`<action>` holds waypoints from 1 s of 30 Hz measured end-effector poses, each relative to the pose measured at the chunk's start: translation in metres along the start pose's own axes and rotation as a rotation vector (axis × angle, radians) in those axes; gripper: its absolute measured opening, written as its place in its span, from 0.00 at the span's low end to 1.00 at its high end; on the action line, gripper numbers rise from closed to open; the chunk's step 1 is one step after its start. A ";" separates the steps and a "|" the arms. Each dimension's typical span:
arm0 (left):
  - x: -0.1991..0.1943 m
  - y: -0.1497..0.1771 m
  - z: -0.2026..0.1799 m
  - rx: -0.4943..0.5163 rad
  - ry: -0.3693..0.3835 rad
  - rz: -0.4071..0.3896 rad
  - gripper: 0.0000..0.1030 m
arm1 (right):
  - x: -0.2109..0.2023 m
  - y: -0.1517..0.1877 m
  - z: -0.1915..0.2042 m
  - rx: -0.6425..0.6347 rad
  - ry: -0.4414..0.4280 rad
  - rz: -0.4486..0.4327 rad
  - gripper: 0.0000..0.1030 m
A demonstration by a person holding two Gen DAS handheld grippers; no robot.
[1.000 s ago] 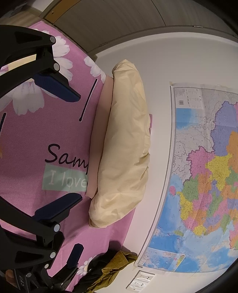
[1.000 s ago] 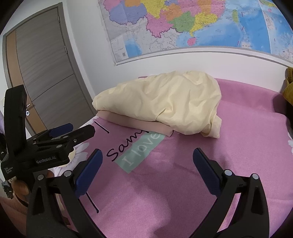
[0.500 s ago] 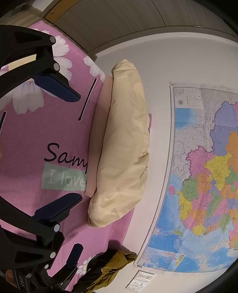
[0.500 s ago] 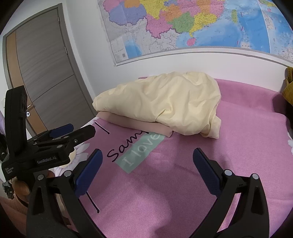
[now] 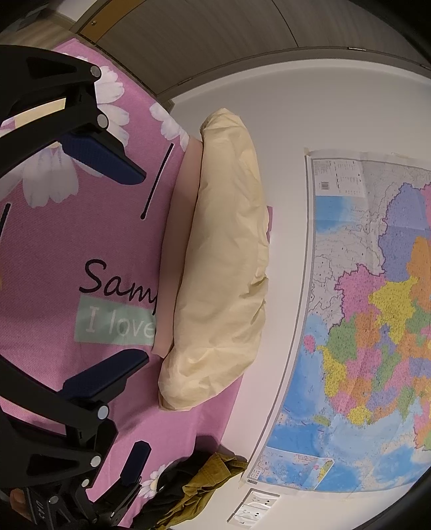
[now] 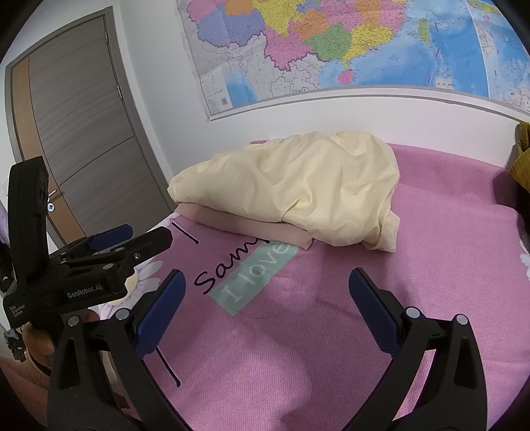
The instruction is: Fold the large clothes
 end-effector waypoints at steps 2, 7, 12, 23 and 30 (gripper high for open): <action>0.000 0.001 0.001 0.000 0.000 0.001 0.93 | 0.000 0.000 0.000 0.002 -0.001 0.002 0.94; -0.001 0.001 0.001 -0.001 -0.002 0.000 0.93 | 0.000 0.000 0.000 0.003 -0.003 0.002 0.94; 0.000 0.001 0.001 0.000 -0.001 0.000 0.93 | 0.000 0.000 0.001 0.005 -0.001 0.001 0.94; -0.001 0.002 0.001 0.000 -0.005 -0.002 0.93 | 0.001 0.001 0.001 0.009 0.000 0.001 0.94; -0.001 0.003 0.001 0.000 -0.005 0.000 0.93 | 0.000 0.001 0.001 0.010 0.001 0.001 0.94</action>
Point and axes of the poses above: each gripper's, at about its wrist camera, not at the fingertips, and x roughly the way its jaws point, z to its left, y to its underside, the point moved 10 cm from there along x, roughly the way its jaws point, and after that the axes turned 12 degrees about -x, right-handed, at the moved point
